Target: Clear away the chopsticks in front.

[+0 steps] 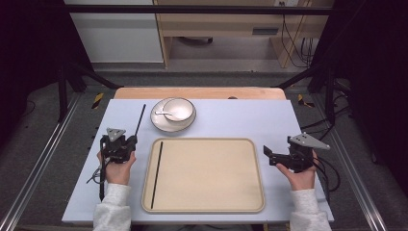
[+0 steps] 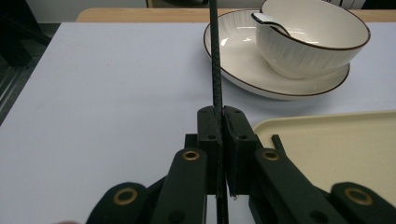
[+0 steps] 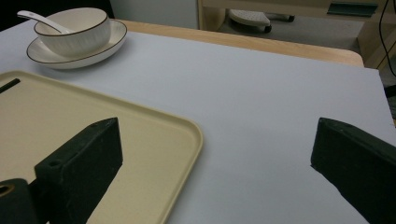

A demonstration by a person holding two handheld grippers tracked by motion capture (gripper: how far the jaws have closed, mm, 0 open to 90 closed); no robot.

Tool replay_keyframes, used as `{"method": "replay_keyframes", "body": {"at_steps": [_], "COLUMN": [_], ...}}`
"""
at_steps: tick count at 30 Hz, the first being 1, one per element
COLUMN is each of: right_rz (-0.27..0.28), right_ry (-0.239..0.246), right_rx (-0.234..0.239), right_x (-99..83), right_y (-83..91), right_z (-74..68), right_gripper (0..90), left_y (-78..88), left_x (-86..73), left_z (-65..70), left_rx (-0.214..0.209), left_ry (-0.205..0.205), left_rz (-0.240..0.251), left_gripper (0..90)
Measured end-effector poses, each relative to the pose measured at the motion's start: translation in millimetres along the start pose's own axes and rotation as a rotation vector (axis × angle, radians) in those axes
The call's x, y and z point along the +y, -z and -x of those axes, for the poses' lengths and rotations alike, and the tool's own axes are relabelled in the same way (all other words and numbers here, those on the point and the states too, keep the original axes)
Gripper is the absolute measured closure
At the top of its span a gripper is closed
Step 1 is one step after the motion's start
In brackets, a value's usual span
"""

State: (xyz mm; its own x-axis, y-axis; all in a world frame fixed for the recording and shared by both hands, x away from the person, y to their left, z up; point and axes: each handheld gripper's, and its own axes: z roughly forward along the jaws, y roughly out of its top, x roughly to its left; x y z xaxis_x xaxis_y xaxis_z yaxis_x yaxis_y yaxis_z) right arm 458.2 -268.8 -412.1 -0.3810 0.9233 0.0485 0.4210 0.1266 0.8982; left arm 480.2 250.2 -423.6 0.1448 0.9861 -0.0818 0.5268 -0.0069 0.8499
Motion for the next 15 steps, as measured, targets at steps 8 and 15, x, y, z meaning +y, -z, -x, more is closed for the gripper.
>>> {"method": "replay_keyframes", "body": {"at_steps": [8, 15], "right_rz": [0.000, -0.002], "right_ry": [-0.002, 0.000], "right_rx": [0.001, 0.002], "right_x": [0.0, -0.2], "right_y": [-0.1, -0.8], "right_z": [-0.2, -1.0], "right_gripper": [2.5, 2.5], "left_y": [15.5, 28.0], "left_x": [-19.3, -32.8], "left_z": [19.0, 33.8], "left_rx": [-0.001, -0.011], "left_ry": [0.019, 0.032], "left_rz": [0.035, 0.060], "left_gripper": [85.7, 85.7]}}
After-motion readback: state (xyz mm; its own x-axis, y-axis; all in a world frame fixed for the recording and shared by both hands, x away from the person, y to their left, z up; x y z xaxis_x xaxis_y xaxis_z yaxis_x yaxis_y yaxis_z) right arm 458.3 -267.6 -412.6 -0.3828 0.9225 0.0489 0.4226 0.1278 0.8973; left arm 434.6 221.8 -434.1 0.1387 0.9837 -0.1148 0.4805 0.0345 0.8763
